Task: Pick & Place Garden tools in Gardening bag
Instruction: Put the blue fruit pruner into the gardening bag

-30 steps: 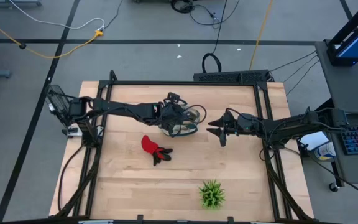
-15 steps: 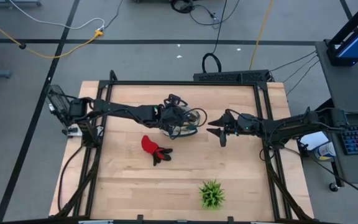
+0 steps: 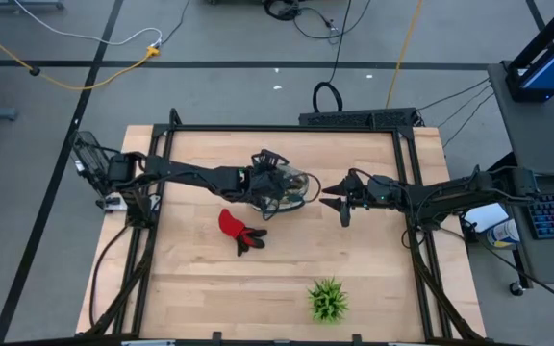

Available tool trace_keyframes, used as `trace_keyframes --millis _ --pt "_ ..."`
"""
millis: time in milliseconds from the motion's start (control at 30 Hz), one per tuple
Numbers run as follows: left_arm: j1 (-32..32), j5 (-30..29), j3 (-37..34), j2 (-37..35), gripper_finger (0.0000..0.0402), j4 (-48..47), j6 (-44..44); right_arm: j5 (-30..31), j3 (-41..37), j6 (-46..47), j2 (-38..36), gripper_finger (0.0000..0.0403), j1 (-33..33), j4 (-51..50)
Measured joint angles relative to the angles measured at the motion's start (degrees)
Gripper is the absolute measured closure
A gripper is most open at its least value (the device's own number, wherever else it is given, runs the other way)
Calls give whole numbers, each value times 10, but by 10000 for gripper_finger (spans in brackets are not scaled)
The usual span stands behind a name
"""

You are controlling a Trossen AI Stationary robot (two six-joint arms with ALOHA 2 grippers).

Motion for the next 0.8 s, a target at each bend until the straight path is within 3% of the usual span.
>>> trace_keyframes --millis 233,467,667,800 --pt "-34 -114 -1 0 261 -1 39 11 0 -8 0 245 0 1" --pt "-63 -213 -1 0 261 2 80 147 0 -10 0 245 0 59" --pt "-75 -248 1 -20 261 -7 60 163 0 -13 0 245 -1 131" --pt "-76 -236 1 -62 261 -18 0 138 10 -19 0 245 -1 139"
